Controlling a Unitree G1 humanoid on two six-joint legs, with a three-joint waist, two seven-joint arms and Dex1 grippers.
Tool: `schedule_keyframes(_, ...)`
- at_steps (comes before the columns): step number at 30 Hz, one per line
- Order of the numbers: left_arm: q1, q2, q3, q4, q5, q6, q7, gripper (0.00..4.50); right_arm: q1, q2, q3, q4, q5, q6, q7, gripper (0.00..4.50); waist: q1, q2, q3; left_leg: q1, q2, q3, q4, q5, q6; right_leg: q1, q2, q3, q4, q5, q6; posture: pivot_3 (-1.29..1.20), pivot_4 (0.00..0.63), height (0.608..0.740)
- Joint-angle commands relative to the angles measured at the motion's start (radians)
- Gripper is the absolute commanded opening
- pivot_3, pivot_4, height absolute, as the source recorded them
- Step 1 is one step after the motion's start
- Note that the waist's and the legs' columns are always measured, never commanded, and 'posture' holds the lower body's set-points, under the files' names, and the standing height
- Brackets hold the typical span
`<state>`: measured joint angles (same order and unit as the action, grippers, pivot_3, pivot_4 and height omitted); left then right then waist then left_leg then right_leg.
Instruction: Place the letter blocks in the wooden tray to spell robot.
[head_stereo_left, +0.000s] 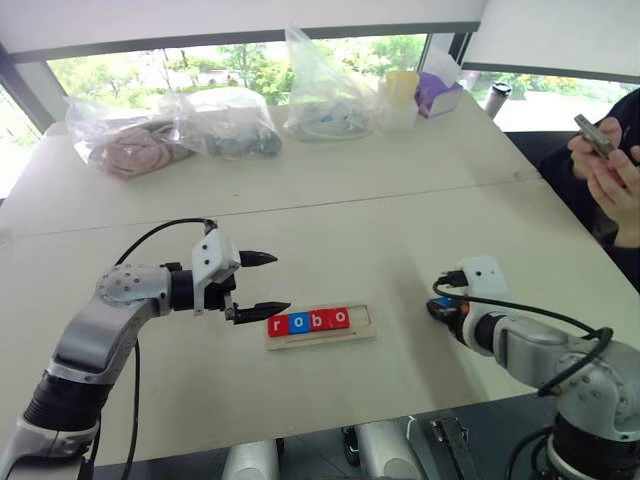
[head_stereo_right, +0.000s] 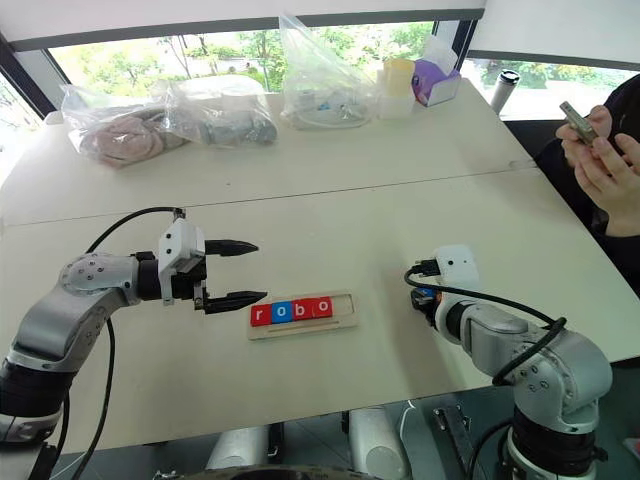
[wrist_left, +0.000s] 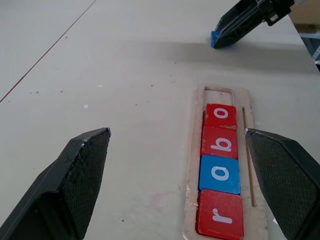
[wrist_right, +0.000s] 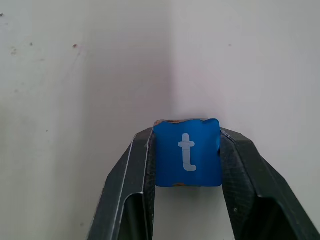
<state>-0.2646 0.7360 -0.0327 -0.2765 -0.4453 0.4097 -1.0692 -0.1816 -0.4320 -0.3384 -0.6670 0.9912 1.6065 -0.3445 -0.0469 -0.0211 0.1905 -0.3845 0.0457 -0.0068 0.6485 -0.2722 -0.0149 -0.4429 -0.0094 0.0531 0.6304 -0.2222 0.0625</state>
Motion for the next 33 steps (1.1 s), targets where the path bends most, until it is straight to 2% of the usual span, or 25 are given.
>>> schedule_keyframes(1,-0.01,-0.001,0.005,-0.014,-0.001,-0.012,-0.001,4.5,-0.022,-0.048,-0.015,0.054,0.249,0.008,-0.179,3.6,0.0,0.0,0.0,0.0,0.0,0.0,0.0,0.0,0.0,0.0,0.0,0.0,0.0,0.0,0.0,0.0,0.15,0.74)
schedule_keyframes(2,-0.011,-0.001,0.005,-0.014,-0.001,-0.012,0.0,4.5,-0.031,-0.066,-0.014,0.074,0.314,0.008,-0.225,4.19,0.0,0.0,0.0,0.0,0.0,0.0,0.0,0.0,0.0,0.0,0.0,0.0,0.0,0.0,0.0,0.0,0.15,0.74)
schedule_keyframes(3,-0.011,-0.002,0.005,-0.014,0.0,-0.012,0.001,4.5,-0.046,-0.102,-0.004,0.096,0.385,0.008,-0.253,4.47,0.0,0.0,0.0,0.0,0.0,0.0,0.0,0.0,0.0,0.0,0.0,0.0,0.0,0.0,0.0,0.0,0.15,0.74)
schedule_keyframes(5,-0.015,-0.003,0.005,-0.013,0.002,-0.01,0.006,4.5,-0.126,-0.263,0.067,0.101,0.497,0.008,-0.173,4.47,0.001,0.002,0.001,-0.001,0.0,0.0,0.001,0.0,0.0,0.0,0.0,0.0,-0.001,0.0,0.0,0.0,0.15,0.74)
schedule_keyframes(7,-0.02,-0.005,0.003,-0.009,0.004,-0.01,0.011,4.5,-0.221,-0.422,0.144,0.075,0.5,0.008,-0.068,4.47,-0.001,0.003,0.002,-0.003,-0.002,0.0,0.002,0.0,0.0,-0.001,-0.001,0.002,-0.001,0.0,0.0,0.0,0.15,0.74)
schedule_keyframes(8,-0.025,-0.007,0.002,-0.006,0.006,-0.011,0.011,4.5,-0.285,-0.545,0.217,0.036,0.411,-0.008,0.072,4.47,-0.001,0.004,0.003,-0.003,-0.002,0.001,0.002,0.0,0.0,-0.002,-0.001,0.002,-0.001,0.0,0.0,0.0,0.15,0.74)
schedule_keyframes(9,-0.029,-0.008,-0.001,-0.004,0.007,-0.012,0.011,4.5,-0.292,-0.703,0.278,-0.004,0.267,-0.146,0.336,4.47,0.001,0.004,0.003,-0.003,-0.002,0.001,0.002,0.0,0.0,-0.002,-0.001,0.002,-0.001,0.0,0.0,0.0,0.15,0.74)
schedule_keyframes(10,-0.034,-0.01,-0.003,-0.001,0.009,-0.013,0.011,4.5,-0.287,-0.815,0.324,-0.025,0.157,-0.264,0.535,4.47,0.005,0.004,0.003,-0.003,-0.002,0.0,0.0,0.0,0.0,-0.002,0.0,0.001,-0.002,0.0,0.0,0.0,0.15,0.74)
schedule_keyframes(11,-0.038,-0.013,-0.006,0.001,0.011,-0.014,0.012,4.5,-0.222,-0.947,0.377,-0.019,-0.02,-0.486,0.769,4.47,0.011,0.005,0.003,-0.003,-0.001,-0.001,0.0,0.0,0.0,-0.002,0.0,0.0,-0.002,-0.001,0.001,0.0,0.15,0.74)
schedule_keyframes(13,-0.044,-0.017,-0.009,0.006,0.015,-0.016,0.013,4.5,-0.11,-1.064,0.431,0.049,-0.254,-0.817,1.024,4.47,0.011,0.002,0.001,-0.003,0.0,-0.002,-0.002,0.0,0.001,-0.002,0.0,-0.004,-0.003,-0.004,0.002,0.0,0.15,0.74)
schedule_keyframes(16,-0.055,-0.028,-0.01,0.012,0.021,-0.018,0.021,4.5,-0.065,-1.04,0.515,0.301,-0.475,-1.14,1.259,4.47,0.003,0.001,0.001,-0.004,0.001,0.001,-0.001,-0.001,0.002,-0.002,-0.001,-0.003,-0.004,-0.005,0.003,0.0,0.15,0.74)
schedule_keyframes(20,-0.062,-0.032,-0.007,0.012,0.024,-0.017,0.027,4.5,-0.12,-0.937,0.567,0.521,-0.596,-1.307,1.45,4.47,0.002,0.001,0.002,-0.004,-0.001,0.005,0.002,-0.001,0.002,-0.002,-0.002,0.0,-0.002,-0.005,0.003,0.0,0.15,0.74)
schedule_keyframes(24,-0.053,-0.031,-0.002,-0.003,0.022,-0.014,0.042,4.5,-0.188,-0.821,0.6,0.681,-0.68,-1.389,1.569,4.47,0.003,0.001,0.003,-0.001,0.0,0.003,0.003,-0.001,0.002,-0.001,0.0,0.0,0.001,-0.003,0.001,0.0,0.15,0.74)
schedule_keyframes(27,-0.047,-0.028,0.003,-0.009,0.02,-0.011,0.048,4.5,-0.216,-0.759,0.592,0.729,-0.684,-1.38,1.638,4.47,0.003,0.001,0.003,-0.001,0.0,0.003,0.003,-0.001,0.002,-0.001,0.0,0.0,0.002,-0.002,0.0,0.0,0.15,0.74)
schedule_keyframes(33,-0.046,-0.021,0.008,-0.018,0.014,-0.003,0.056,4.5,-0.254,-0.683,0.59,0.783,-0.755,-1.399,1.69,4.47,0.004,0.001,0.003,-0.001,0.0,0.003,0.003,-0.001,0.002,-0.001,0.0,0.0,0.002,-0.001,0.0,0.0,0.15,0.74)
